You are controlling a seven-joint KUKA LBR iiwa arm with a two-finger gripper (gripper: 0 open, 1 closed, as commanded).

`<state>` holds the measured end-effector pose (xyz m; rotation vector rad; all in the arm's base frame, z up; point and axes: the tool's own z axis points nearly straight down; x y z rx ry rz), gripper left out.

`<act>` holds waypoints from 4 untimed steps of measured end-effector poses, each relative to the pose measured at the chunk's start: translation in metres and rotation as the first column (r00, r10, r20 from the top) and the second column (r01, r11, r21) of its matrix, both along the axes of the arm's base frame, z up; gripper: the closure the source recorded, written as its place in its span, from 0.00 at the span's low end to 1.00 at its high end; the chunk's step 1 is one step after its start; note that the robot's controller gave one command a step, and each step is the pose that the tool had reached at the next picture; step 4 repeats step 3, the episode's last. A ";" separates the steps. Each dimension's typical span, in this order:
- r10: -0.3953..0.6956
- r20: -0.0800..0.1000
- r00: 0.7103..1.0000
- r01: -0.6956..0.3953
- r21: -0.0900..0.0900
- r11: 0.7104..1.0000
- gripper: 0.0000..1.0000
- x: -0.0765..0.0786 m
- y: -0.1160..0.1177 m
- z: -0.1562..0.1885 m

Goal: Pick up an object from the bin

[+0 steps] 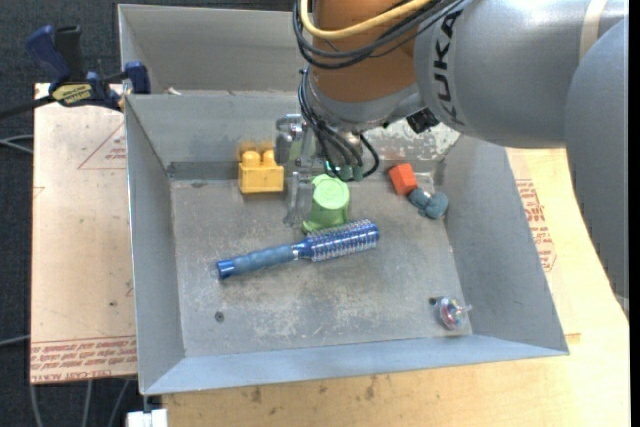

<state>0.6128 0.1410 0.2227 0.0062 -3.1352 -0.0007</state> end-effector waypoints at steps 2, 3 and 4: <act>0.230 0.007 0.973 -0.230 0.001 0.973 1.00 -0.082 -0.016 -0.153; 0.213 0.017 0.977 -0.213 0.000 0.977 1.00 -0.068 -0.025 0.037; 0.213 0.017 0.977 -0.213 0.000 0.977 1.00 -0.068 -0.025 0.037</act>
Offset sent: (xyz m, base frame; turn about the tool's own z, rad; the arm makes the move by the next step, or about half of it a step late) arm -0.0827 -0.0163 -0.1527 -0.2343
